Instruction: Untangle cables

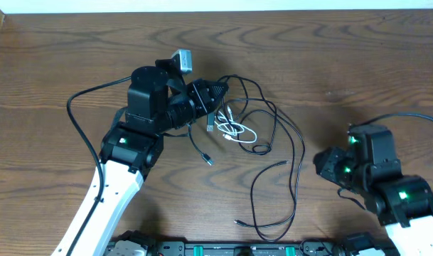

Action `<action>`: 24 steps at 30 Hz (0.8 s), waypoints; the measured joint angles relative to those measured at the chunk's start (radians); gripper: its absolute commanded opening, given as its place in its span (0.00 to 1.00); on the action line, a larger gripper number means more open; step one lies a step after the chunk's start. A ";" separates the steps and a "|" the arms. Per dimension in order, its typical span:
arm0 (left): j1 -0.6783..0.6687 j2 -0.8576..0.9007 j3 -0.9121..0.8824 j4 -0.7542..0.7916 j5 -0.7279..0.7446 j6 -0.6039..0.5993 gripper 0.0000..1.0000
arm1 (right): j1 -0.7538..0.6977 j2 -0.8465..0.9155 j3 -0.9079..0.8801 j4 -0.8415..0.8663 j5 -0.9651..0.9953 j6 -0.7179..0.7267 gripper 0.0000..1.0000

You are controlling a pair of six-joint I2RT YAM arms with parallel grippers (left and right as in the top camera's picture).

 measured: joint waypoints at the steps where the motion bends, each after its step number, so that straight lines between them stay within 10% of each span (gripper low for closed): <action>1: 0.000 -0.001 0.000 0.006 0.014 0.000 0.08 | 0.002 0.015 0.000 0.024 -0.024 -0.023 0.40; 24: 0.000 -0.001 0.000 0.199 0.140 -0.478 0.08 | 0.052 0.211 0.000 0.299 -0.466 -0.710 0.71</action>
